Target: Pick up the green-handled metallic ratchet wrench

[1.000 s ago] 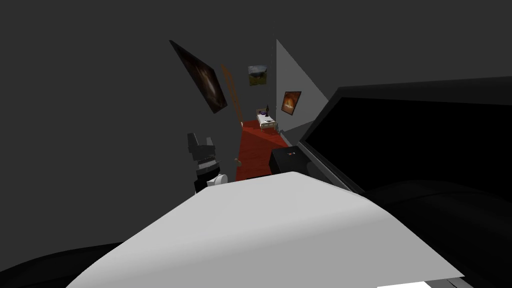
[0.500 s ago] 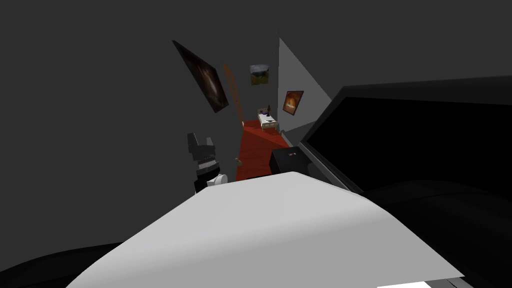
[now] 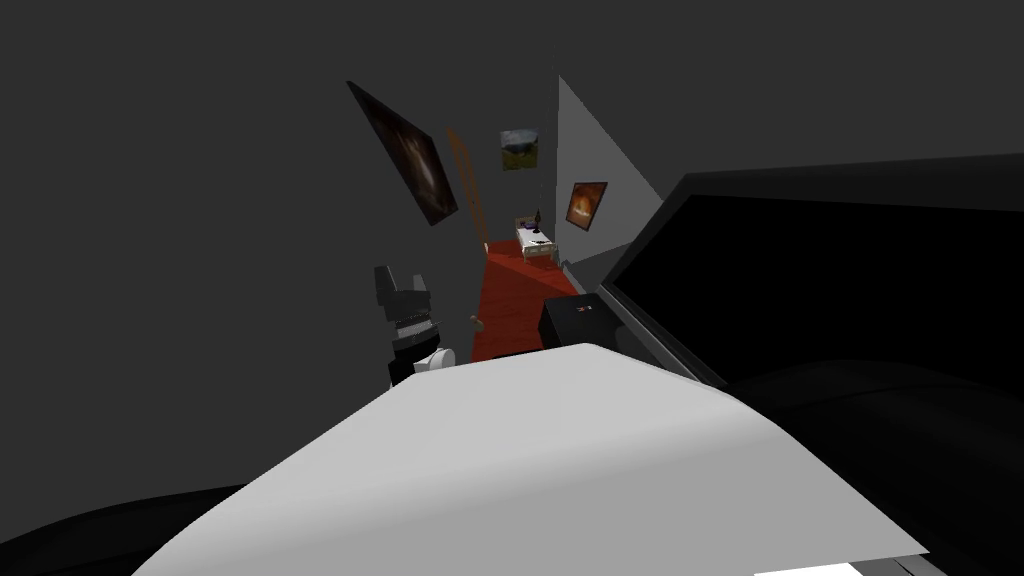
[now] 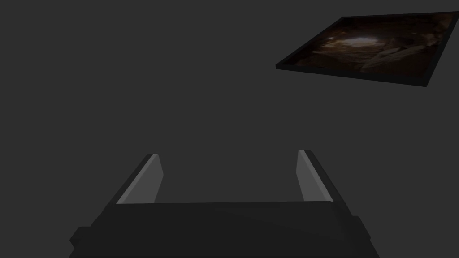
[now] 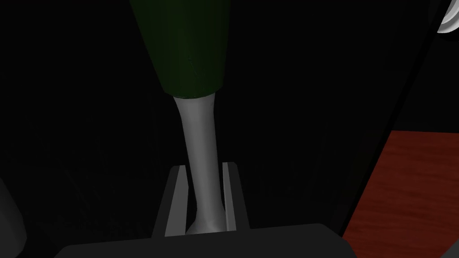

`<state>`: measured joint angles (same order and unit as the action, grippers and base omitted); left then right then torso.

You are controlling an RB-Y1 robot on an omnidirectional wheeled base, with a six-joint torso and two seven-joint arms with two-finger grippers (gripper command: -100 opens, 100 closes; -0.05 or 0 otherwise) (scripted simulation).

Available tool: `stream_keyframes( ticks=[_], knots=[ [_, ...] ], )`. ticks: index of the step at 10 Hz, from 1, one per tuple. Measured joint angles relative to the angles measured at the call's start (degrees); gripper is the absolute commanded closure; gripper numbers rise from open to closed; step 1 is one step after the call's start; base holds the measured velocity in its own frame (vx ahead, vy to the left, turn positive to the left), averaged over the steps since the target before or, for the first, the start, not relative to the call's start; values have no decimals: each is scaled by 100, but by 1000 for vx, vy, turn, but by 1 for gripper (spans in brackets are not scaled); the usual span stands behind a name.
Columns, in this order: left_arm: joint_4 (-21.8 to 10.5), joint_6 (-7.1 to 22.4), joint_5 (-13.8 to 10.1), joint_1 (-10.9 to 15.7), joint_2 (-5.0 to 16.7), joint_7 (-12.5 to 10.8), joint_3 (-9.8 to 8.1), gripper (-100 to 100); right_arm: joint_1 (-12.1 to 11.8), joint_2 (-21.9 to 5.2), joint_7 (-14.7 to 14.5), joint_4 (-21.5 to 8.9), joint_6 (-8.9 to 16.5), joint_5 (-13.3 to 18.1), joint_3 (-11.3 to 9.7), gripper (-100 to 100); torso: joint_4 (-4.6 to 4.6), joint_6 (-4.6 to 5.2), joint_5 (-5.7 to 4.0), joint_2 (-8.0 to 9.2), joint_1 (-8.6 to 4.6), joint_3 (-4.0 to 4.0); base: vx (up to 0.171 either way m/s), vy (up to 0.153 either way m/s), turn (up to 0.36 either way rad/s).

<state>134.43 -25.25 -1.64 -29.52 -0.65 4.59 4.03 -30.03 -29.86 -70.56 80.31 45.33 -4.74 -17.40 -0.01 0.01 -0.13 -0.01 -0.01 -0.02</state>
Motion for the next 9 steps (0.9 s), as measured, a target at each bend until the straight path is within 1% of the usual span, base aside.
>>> stream_keyframes(
  ticks=[1,2,3,8,9],
  knots=[
    [0,0,0,0,0,0,0,0,0,0,-1,-1,0,1,-1,100,0,1,0,-1,-1,0,0,0,0],
    [0,0,0,0,0,0,0,0,0,-1,-2,-1,1,1,-1,0,0,1,0,0,-1,0,0,0,0],
    [0,0,0,0,0,0,0,0,-1,-1,-2,-1,1,1,-1,100,1,1,0,0,-2,0,2,-6,-23],
    [0,0,0,0,0,0,0,0,-160,-145,-200,518,289,-139,101,100,0,2,4,-1,12,0,5,15,-49],
    [0,0,0,0,0,0,0,0,-165,-147,-210,534,306,-142,104,0,1,0,3,0,7,0,0,0,0]
  ],
)
